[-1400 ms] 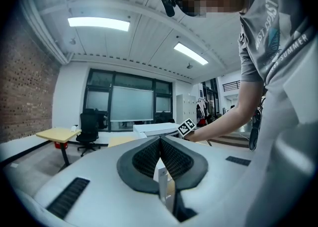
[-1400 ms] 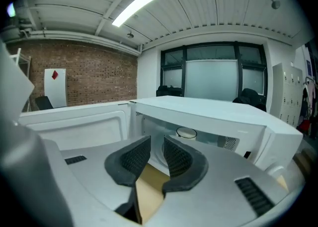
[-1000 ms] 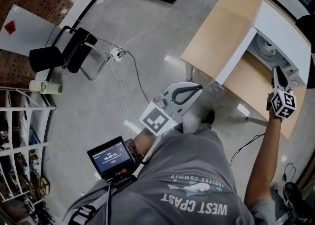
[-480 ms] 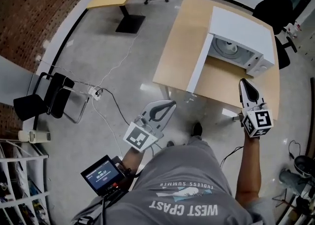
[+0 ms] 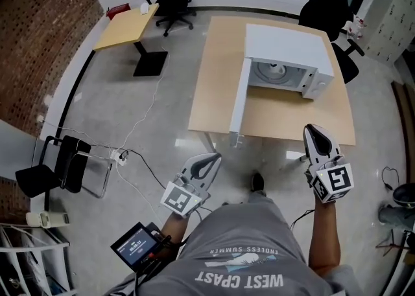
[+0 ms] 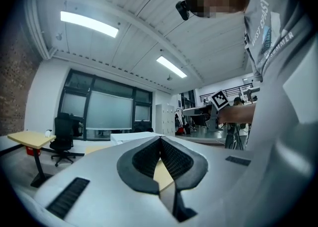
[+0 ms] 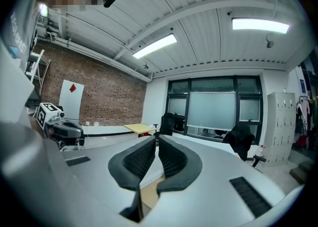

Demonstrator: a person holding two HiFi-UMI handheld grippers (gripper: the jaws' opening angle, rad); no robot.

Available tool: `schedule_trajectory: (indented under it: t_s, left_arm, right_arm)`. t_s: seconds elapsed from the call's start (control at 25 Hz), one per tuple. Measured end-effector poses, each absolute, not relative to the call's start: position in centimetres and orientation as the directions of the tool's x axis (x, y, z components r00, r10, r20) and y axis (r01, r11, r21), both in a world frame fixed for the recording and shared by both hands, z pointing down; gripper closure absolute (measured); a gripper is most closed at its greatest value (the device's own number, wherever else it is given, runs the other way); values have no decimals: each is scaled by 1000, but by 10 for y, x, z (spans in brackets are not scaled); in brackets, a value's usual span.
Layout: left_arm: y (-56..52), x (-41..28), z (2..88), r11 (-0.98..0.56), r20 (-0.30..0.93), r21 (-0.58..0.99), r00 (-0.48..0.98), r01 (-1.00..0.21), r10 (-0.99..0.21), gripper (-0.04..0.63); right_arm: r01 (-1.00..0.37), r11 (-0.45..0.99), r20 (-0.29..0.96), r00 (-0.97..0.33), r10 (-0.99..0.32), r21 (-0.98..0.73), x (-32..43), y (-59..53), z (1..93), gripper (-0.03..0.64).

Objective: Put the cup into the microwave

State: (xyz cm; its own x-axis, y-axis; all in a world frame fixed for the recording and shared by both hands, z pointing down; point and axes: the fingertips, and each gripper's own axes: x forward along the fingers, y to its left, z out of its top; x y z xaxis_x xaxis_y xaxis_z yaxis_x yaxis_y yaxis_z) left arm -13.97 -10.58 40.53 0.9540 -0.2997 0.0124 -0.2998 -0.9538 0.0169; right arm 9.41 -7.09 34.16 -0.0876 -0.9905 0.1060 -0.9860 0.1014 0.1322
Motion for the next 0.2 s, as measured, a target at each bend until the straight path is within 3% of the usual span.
schedule_trajectory:
  t_s: [0.2]
  left_arm:
    - [-103, -75, 415, -979, 57, 12, 978, -204, -203, 575]
  right_arm:
    - [-991, 44, 58, -37, -998, 129, 132, -44, 320, 583]
